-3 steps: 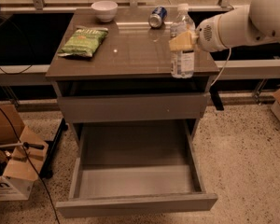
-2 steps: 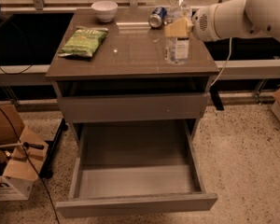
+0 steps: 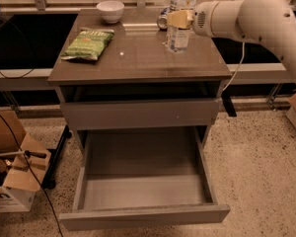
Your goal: Pick blue plastic bottle from middle drawer and place on counter
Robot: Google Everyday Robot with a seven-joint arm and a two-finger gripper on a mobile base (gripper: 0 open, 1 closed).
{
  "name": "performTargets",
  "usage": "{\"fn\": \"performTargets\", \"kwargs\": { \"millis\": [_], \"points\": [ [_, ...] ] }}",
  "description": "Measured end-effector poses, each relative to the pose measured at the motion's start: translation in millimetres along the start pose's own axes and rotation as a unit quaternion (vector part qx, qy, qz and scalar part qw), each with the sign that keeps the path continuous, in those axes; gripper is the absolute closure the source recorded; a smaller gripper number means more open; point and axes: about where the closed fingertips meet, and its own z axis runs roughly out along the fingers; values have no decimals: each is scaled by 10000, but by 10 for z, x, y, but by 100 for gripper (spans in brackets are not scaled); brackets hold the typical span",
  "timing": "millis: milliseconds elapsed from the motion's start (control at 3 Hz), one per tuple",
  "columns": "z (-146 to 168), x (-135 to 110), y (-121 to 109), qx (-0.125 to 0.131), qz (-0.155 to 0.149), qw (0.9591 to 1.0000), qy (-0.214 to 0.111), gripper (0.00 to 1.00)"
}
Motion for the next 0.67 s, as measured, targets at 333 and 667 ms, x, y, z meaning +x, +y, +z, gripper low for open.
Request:
{"fn": "performTargets", "kwargs": {
  "millis": [333, 667],
  "points": [
    [227, 7, -179, 106, -111, 9995, -260, 100],
    [479, 128, -462, 292, -161, 9983, -470, 100]
  ]
}}
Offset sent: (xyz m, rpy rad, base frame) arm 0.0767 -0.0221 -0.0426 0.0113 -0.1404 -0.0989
